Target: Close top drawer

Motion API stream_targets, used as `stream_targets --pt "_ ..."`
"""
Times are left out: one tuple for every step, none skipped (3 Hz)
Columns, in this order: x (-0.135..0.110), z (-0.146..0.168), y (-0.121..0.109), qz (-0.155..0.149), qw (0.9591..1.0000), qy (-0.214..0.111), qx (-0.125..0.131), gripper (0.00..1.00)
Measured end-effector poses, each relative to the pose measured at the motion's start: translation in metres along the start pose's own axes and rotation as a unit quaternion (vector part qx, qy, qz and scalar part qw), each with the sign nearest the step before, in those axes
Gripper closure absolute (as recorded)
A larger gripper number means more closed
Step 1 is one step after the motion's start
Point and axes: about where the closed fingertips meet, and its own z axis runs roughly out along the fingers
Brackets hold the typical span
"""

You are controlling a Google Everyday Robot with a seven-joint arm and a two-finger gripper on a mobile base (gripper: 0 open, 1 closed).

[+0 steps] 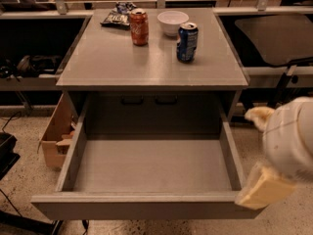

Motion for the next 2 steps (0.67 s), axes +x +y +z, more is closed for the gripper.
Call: stream_targets --pt "-0.004 0.041 0.040 -0.014 0.9998 -0.002 0.012 0.41" --pt "0.016 0.117 0.081 -0.013 0.9997 0.009 -0.020 0.64"
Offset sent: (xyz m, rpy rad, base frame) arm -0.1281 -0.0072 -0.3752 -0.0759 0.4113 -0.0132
